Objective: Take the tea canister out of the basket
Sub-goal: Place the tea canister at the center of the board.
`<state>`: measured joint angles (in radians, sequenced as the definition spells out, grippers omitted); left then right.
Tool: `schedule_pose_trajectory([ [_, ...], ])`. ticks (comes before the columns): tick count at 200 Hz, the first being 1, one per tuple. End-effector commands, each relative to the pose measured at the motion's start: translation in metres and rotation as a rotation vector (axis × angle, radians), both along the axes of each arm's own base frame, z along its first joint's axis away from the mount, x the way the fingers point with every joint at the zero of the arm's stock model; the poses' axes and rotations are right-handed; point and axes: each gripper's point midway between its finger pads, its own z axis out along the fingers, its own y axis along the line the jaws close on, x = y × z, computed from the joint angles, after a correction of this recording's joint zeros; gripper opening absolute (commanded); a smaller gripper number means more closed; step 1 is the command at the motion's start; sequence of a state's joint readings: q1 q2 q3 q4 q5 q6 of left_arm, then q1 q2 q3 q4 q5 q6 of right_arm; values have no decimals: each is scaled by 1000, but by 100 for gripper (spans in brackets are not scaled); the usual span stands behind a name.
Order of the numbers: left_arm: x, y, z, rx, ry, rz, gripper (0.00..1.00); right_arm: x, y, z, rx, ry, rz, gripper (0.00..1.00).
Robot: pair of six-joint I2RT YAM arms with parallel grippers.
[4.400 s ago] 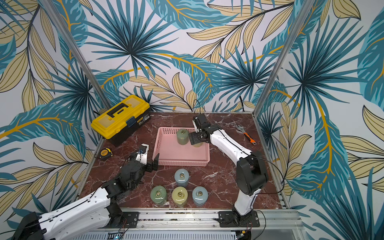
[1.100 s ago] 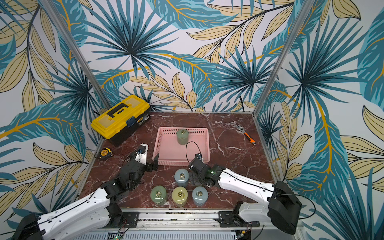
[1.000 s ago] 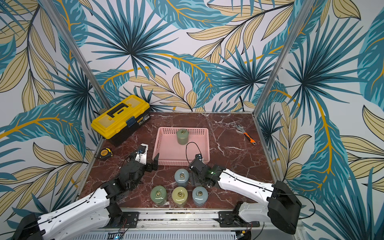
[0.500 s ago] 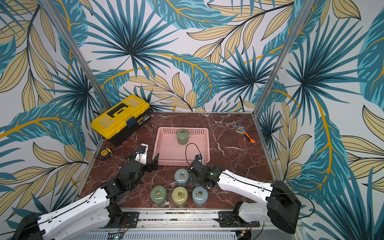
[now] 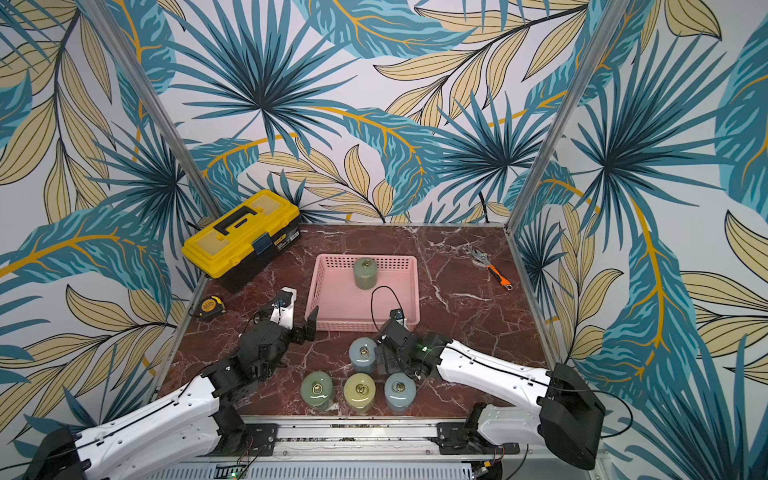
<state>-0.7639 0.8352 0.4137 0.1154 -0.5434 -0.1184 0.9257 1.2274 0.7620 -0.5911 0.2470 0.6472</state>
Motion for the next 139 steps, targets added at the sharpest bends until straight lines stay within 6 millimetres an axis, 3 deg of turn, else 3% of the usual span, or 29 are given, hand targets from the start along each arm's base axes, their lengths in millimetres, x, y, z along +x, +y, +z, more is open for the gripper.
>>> schedule_pose_trajectory([
  [1, -3, -1, -7, 21, 13, -27, 100, 0, -1, 14, 5, -22, 8, 99],
  [57, -4, -24, 11, 6, 59, -134, 100, 8, -2, 42, 7, -103, 44, 99],
  [139, 11, -71, 34, -64, 146, -248, 100, 45, -11, 74, -38, -228, 71, 99],
])
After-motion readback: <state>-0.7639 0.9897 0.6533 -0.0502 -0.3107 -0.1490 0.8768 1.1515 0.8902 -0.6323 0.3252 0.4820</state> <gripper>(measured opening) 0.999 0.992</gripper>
